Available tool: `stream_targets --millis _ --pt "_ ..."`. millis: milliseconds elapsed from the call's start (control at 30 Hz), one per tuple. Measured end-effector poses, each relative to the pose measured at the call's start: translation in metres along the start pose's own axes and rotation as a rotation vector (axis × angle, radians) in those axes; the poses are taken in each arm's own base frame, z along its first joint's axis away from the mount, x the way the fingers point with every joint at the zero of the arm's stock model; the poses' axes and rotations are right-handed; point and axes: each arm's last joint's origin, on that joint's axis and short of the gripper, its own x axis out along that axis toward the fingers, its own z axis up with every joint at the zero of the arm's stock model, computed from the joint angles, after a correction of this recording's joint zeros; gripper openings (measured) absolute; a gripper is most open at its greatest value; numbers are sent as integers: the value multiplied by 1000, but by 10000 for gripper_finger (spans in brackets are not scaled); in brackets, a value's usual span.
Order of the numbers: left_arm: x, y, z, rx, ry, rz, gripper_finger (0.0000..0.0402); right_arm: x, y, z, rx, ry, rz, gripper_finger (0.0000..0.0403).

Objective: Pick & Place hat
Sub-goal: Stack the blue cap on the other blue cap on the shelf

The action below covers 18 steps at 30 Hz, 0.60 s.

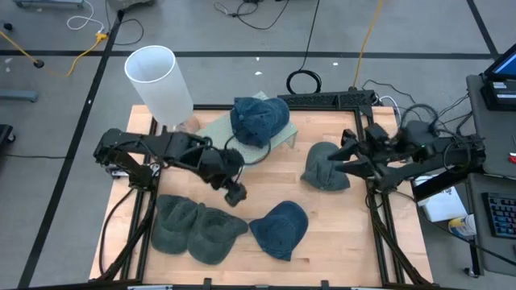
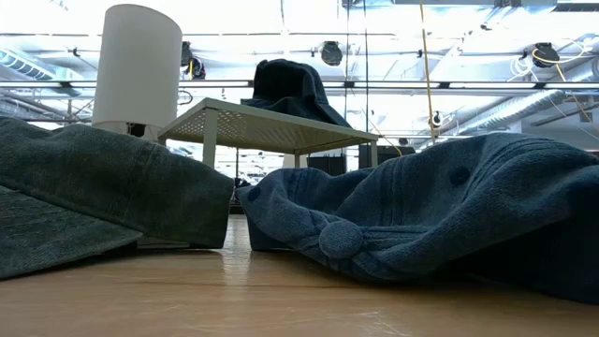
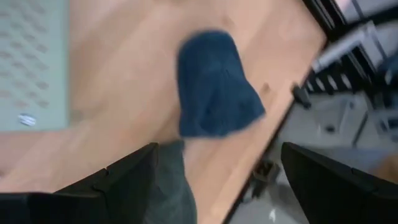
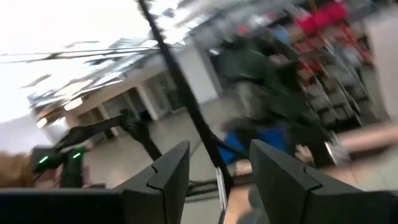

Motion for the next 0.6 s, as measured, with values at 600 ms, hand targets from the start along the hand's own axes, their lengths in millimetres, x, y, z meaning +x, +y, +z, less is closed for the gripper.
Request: stream_targets --millis 600 --pt "0 -37 -58 231 168 -114 332 24 -40 -63 434 475 -471 274"
